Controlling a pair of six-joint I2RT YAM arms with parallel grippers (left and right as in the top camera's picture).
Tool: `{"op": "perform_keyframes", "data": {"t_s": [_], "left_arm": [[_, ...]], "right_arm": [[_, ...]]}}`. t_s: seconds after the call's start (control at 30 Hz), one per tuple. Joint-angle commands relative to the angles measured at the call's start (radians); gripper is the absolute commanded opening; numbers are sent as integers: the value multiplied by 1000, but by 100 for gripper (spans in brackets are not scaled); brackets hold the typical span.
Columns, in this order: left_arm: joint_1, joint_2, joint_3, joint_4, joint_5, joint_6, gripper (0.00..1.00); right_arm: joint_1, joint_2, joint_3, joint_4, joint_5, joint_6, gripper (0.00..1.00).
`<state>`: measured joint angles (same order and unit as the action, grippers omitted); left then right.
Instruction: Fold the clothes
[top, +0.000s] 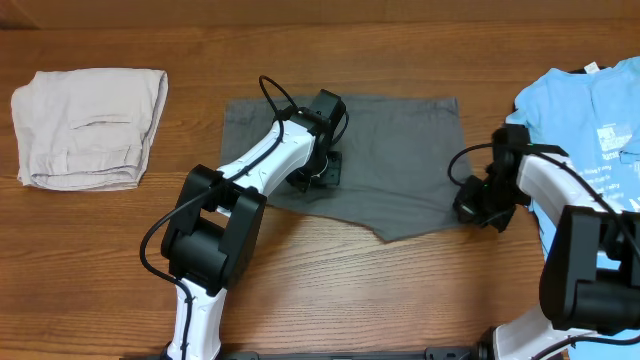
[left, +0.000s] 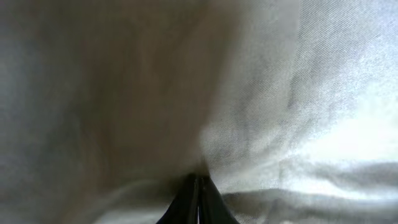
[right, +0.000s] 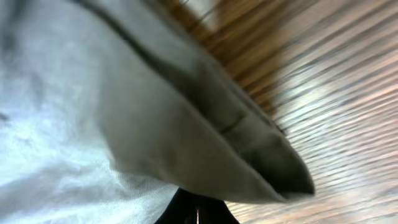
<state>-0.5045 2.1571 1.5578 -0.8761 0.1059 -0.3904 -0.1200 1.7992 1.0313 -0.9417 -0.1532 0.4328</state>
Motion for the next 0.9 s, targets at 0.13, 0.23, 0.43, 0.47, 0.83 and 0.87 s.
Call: {"op": "perform_keyframes", "data": {"t_s": [0.13, 0.23, 0.43, 0.47, 0.83, 0.87], "left_arm": [[-5, 54, 1, -12, 2, -14, 4], [-5, 19, 45, -50, 18, -13, 4], [7, -115, 142, -133, 15, -14, 4], [14, -135, 151, -146, 13, -14, 4], [289, -199, 155, -356, 18, -1, 48], [316, -189, 150, -359, 18, 15, 50]], "right_arm": [[-87, -2, -31, 21, 74, 17, 11], [-89, -2, -31, 21, 74, 16, 13], [-89, -2, -31, 21, 74, 16, 15], [-89, -2, -31, 21, 74, 16, 15], [-89, -2, -35, 26, 74, 13, 16], [-89, -2, -40, 33, 74, 13, 16]]}}
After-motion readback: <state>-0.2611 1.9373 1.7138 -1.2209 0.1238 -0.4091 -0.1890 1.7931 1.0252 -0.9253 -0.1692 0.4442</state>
